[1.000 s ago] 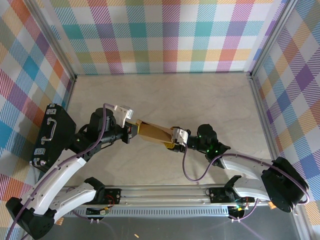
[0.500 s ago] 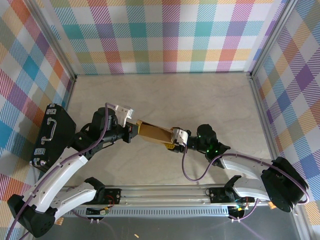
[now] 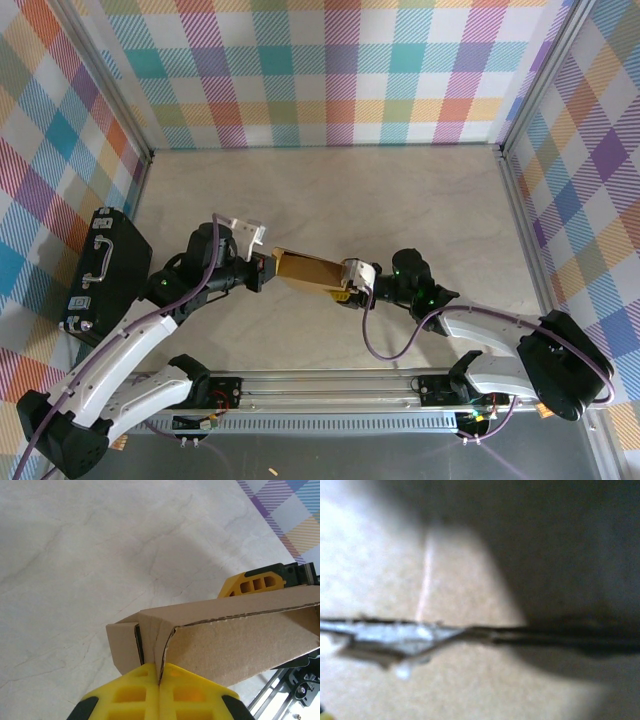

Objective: Fold the paper box

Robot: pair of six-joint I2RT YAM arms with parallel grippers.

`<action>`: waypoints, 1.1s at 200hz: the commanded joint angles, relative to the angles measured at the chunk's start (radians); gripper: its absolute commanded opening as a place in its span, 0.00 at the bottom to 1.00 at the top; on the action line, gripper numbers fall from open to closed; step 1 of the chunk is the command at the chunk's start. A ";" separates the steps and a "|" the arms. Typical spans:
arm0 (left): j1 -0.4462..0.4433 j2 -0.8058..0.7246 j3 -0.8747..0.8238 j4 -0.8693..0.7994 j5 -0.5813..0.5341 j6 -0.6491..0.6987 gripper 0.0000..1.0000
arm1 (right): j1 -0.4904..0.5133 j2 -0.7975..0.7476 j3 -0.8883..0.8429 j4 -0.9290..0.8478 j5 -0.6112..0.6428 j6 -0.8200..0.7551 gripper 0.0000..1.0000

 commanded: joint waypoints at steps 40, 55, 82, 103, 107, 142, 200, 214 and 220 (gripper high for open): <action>-0.006 0.024 -0.059 0.031 0.003 -0.057 0.00 | -0.018 0.034 -0.008 0.143 -0.049 0.055 0.55; -0.006 0.023 -0.081 0.046 0.004 -0.078 0.00 | -0.026 0.054 -0.011 0.177 -0.051 0.066 0.55; -0.006 0.022 -0.116 0.088 -0.015 -0.119 0.00 | -0.038 0.092 -0.003 0.204 -0.068 0.082 0.54; -0.006 0.021 -0.154 0.138 -0.009 -0.152 0.00 | -0.041 0.119 -0.011 0.250 -0.069 0.097 0.54; -0.006 0.021 -0.163 0.147 -0.010 -0.155 0.00 | -0.042 0.125 -0.012 0.258 -0.069 0.101 0.54; -0.012 0.016 -0.239 0.216 -0.020 -0.186 0.00 | -0.051 0.189 -0.016 0.319 -0.080 0.123 0.54; -0.059 0.046 -0.272 0.246 -0.067 -0.182 0.00 | -0.063 0.276 -0.020 0.404 -0.077 0.152 0.54; -0.064 0.046 -0.270 0.242 -0.074 -0.181 0.00 | -0.063 0.288 -0.021 0.415 -0.076 0.154 0.56; -0.067 0.044 -0.269 0.239 -0.081 -0.179 0.00 | -0.065 0.290 -0.023 0.418 -0.075 0.154 0.57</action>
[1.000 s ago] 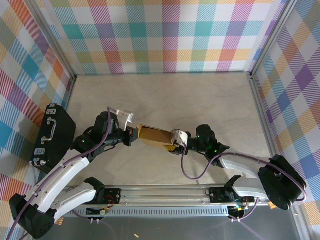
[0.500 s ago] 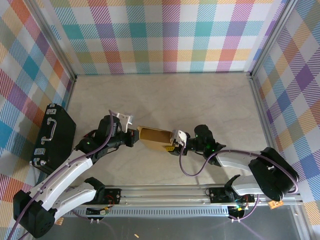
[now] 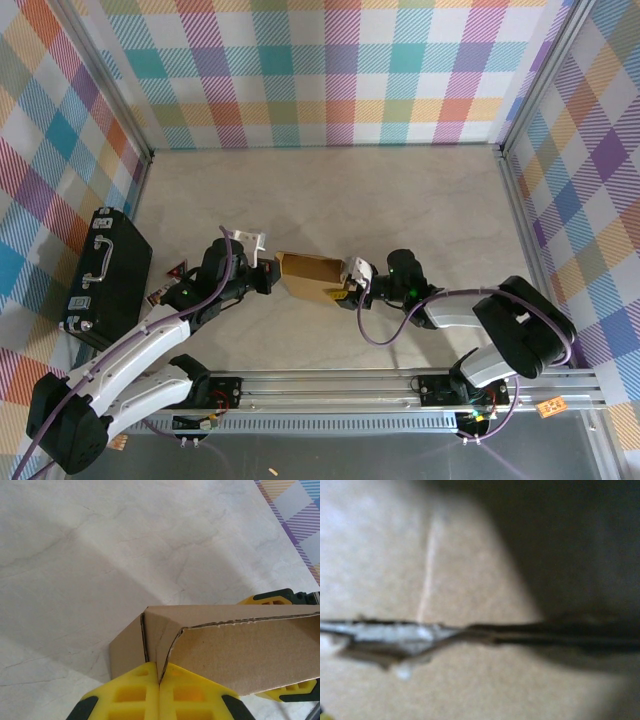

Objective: Fold the paper box

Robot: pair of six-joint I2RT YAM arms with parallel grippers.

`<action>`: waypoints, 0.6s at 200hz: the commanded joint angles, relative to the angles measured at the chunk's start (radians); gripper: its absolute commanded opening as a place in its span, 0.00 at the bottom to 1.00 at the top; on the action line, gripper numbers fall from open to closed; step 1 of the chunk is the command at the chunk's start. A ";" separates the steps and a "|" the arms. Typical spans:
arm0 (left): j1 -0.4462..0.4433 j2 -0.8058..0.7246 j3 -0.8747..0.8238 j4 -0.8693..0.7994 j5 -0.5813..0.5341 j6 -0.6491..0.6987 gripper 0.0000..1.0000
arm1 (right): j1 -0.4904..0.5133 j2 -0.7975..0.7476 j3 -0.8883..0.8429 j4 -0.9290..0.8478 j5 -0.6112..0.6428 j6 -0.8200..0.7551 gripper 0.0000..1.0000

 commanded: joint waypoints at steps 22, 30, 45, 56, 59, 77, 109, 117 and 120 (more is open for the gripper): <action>-0.043 0.007 -0.031 -0.075 0.007 -0.006 0.00 | -0.006 0.011 -0.004 0.143 0.022 0.018 0.64; -0.044 0.003 -0.031 -0.076 0.004 0.001 0.00 | -0.007 0.006 -0.007 0.143 0.027 0.021 0.67; -0.051 0.001 -0.032 -0.076 -0.009 0.004 0.00 | -0.007 -0.009 -0.012 0.142 0.042 0.036 0.74; -0.056 0.003 -0.030 -0.076 -0.024 0.006 0.00 | -0.007 -0.026 -0.017 0.138 0.050 0.045 0.76; -0.057 0.002 -0.027 -0.104 -0.027 0.006 0.00 | -0.008 -0.029 -0.017 0.136 0.052 0.047 0.77; -0.068 0.005 -0.019 -0.112 -0.046 0.012 0.00 | -0.008 -0.045 -0.011 0.096 0.052 0.058 0.83; -0.100 0.007 -0.004 -0.128 -0.102 0.034 0.00 | -0.008 -0.073 -0.046 0.126 0.072 0.098 0.96; -0.108 0.008 -0.002 -0.132 -0.110 0.037 0.00 | -0.008 -0.087 -0.052 0.127 0.079 0.109 0.97; -0.110 0.008 -0.001 -0.131 -0.113 0.040 0.00 | -0.008 -0.094 -0.054 0.123 0.081 0.112 0.97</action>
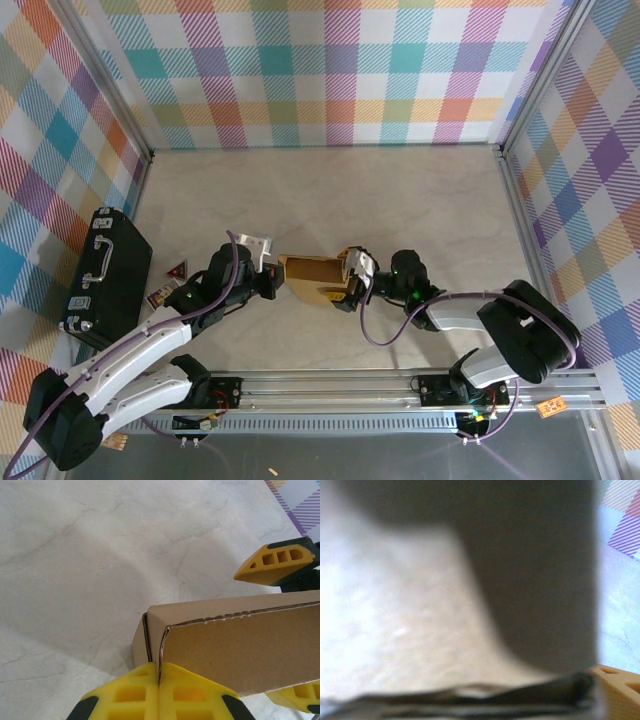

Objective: Fold the paper box

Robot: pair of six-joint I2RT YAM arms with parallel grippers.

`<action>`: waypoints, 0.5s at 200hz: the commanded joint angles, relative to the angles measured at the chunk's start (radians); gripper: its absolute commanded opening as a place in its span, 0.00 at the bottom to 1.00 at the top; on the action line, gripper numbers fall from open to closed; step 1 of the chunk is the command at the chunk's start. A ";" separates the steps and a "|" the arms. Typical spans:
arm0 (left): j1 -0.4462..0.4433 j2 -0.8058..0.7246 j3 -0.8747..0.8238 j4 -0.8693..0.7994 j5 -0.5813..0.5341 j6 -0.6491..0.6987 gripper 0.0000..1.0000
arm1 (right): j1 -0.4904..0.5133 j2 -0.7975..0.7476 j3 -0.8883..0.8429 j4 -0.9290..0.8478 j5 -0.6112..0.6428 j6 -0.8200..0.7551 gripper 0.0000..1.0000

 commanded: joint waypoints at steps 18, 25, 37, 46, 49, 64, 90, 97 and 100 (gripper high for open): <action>-0.050 0.013 0.007 -0.123 -0.060 0.035 0.00 | -0.007 -0.090 -0.025 -0.013 0.019 0.064 0.99; -0.056 0.014 0.011 -0.125 -0.067 0.036 0.00 | -0.007 -0.107 -0.026 -0.031 0.025 0.072 1.00; -0.069 0.013 0.015 -0.127 -0.081 0.037 0.00 | -0.007 -0.142 -0.034 -0.057 0.047 0.098 0.99; -0.077 0.011 0.019 -0.129 -0.090 0.036 0.00 | -0.007 -0.176 -0.047 -0.074 0.053 0.110 0.99; -0.080 0.011 0.020 -0.129 -0.092 0.036 0.00 | -0.007 -0.190 -0.050 -0.082 0.056 0.115 0.99; -0.094 0.008 0.023 -0.129 -0.108 0.036 0.00 | -0.006 -0.271 -0.050 -0.172 0.079 0.150 0.99; -0.115 0.014 0.036 -0.138 -0.142 0.036 0.00 | -0.005 -0.431 -0.029 -0.398 0.103 0.180 0.99; -0.122 0.015 0.041 -0.142 -0.152 0.037 0.00 | -0.005 -0.462 -0.027 -0.432 0.124 0.234 0.99; -0.124 0.015 0.042 -0.143 -0.156 0.037 0.00 | -0.005 -0.480 -0.023 -0.452 0.127 0.248 0.99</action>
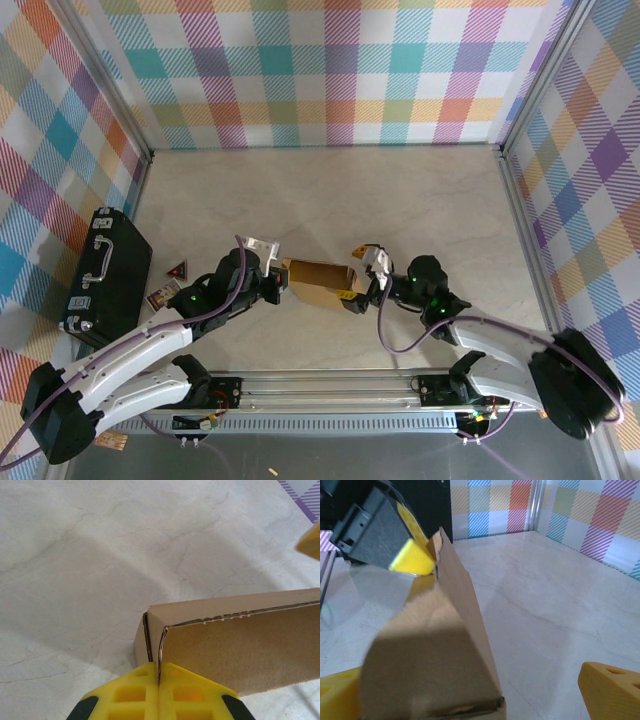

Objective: Fold the paper box

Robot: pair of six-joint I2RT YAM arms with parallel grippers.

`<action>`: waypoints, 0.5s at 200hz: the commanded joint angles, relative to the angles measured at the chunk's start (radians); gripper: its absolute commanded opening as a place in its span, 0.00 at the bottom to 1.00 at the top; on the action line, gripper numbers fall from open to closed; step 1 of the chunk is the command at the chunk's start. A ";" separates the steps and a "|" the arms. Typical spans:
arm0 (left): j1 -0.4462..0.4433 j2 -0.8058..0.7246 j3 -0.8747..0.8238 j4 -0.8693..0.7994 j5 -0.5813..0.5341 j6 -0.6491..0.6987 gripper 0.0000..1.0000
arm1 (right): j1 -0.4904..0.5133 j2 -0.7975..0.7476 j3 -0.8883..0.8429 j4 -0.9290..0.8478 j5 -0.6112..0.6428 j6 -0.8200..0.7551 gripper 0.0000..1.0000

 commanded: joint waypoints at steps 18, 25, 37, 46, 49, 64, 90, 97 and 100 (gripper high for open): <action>-0.040 0.017 0.023 -0.112 -0.050 0.018 0.00 | -0.005 -0.205 0.036 -0.318 0.049 0.178 0.99; -0.047 0.019 0.026 -0.112 -0.058 0.019 0.00 | -0.004 -0.258 0.054 -0.391 0.053 0.211 0.99; -0.056 0.023 0.027 -0.113 -0.070 0.023 0.00 | -0.005 -0.350 0.084 -0.504 0.069 0.273 0.99; -0.060 0.027 0.029 -0.112 -0.079 0.026 0.00 | -0.005 -0.414 0.106 -0.574 0.096 0.316 0.99; -0.061 0.030 0.028 -0.112 -0.080 0.029 0.00 | -0.005 -0.432 0.116 -0.596 0.111 0.339 0.99; -0.068 0.040 0.033 -0.102 -0.089 0.029 0.00 | -0.005 -0.477 0.170 -0.711 0.236 0.504 0.99; -0.088 0.062 0.049 -0.099 -0.095 0.036 0.00 | -0.006 -0.391 0.310 -0.886 0.328 0.776 0.99; -0.095 0.066 0.053 -0.100 -0.100 0.037 0.00 | -0.008 -0.341 0.352 -0.935 0.341 0.855 0.99; -0.099 0.067 0.053 -0.100 -0.102 0.039 0.00 | -0.008 -0.318 0.369 -0.949 0.337 0.888 0.99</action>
